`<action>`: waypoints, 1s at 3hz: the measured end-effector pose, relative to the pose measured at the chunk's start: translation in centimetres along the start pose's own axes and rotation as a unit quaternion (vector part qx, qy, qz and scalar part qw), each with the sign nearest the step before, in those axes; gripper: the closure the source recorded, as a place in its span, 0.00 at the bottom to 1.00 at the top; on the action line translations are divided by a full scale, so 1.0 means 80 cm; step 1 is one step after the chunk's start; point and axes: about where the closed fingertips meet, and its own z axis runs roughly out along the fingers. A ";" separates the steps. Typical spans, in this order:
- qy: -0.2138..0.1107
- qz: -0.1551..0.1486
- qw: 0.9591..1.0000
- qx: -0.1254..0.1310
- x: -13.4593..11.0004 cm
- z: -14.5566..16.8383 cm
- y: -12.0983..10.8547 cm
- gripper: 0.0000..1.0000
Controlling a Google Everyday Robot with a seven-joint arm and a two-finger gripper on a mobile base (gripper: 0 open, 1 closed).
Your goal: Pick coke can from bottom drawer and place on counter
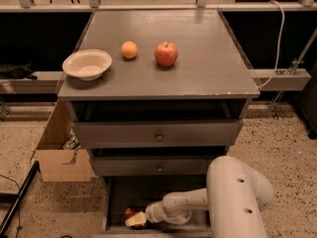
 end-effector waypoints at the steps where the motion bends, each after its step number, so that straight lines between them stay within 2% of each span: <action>1: 0.000 0.000 1.000 0.000 0.000 0.000 0.000 0.00; 2: 0.000 0.000 1.000 0.000 0.000 0.000 0.000 0.05; 3: 0.000 0.000 1.000 0.000 0.000 0.000 0.000 0.23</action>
Offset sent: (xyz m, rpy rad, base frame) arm 0.0000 0.0000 0.0000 0.0000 0.0000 0.0000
